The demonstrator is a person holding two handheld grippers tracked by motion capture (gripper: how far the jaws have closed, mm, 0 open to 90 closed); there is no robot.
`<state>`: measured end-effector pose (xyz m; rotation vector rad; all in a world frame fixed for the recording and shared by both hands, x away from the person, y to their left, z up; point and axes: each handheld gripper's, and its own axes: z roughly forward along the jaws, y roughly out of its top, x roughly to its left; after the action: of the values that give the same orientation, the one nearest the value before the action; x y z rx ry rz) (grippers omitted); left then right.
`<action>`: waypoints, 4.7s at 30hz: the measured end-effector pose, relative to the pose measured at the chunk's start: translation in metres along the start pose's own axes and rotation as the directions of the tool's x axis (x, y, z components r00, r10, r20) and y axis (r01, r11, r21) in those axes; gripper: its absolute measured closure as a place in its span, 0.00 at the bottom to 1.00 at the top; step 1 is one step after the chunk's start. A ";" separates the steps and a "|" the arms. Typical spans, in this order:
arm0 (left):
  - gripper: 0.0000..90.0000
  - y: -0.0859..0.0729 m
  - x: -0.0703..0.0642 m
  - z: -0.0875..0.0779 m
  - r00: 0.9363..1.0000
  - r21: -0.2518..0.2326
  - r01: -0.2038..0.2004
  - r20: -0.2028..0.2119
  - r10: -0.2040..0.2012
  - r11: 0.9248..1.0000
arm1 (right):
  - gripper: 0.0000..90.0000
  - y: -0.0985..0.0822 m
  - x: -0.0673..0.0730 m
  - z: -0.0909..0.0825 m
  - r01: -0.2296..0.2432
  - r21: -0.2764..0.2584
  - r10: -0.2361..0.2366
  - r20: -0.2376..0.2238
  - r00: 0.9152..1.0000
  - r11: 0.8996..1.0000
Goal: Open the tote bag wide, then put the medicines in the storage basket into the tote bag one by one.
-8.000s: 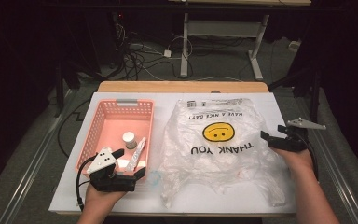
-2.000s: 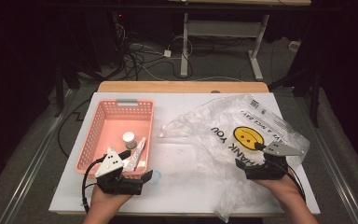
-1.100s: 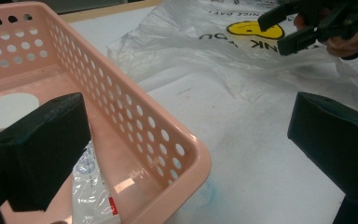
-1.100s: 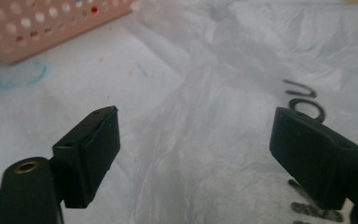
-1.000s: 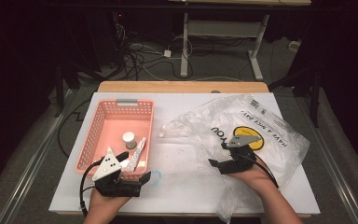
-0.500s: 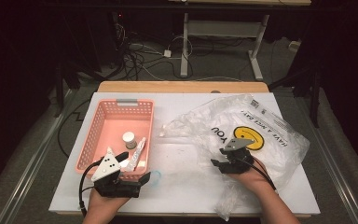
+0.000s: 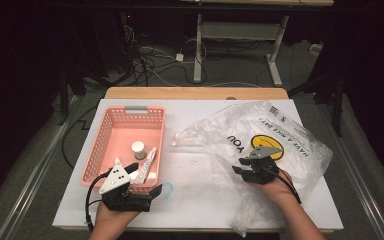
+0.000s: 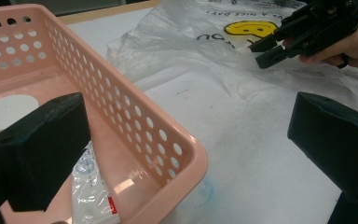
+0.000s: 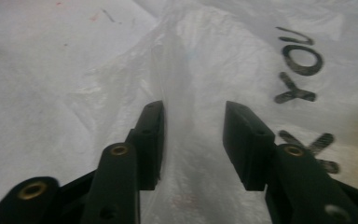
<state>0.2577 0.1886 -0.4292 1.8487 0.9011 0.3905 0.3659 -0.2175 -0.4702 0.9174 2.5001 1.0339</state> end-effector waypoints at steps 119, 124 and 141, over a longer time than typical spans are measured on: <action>0.00 0.053 0.055 0.018 0.992 0.053 0.095 -0.084 -0.090 0.994 | 1.00 0.047 0.013 -0.035 -0.101 -0.465 0.128 0.026 0.991 0.880; 0.00 0.054 0.065 0.028 0.990 0.114 0.106 -0.105 -0.094 0.988 | 1.00 0.043 0.010 -0.039 -0.078 -0.463 0.108 0.038 0.993 0.883; 0.32 0.060 0.076 0.060 0.991 0.415 0.118 -0.114 -0.077 0.902 | 1.00 0.040 -0.001 -0.049 -0.087 -0.477 0.122 0.043 0.992 0.875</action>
<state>0.3707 0.1925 -0.4122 2.1787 1.2123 0.2323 0.3616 -0.2227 -0.4070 0.9158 2.0078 1.5287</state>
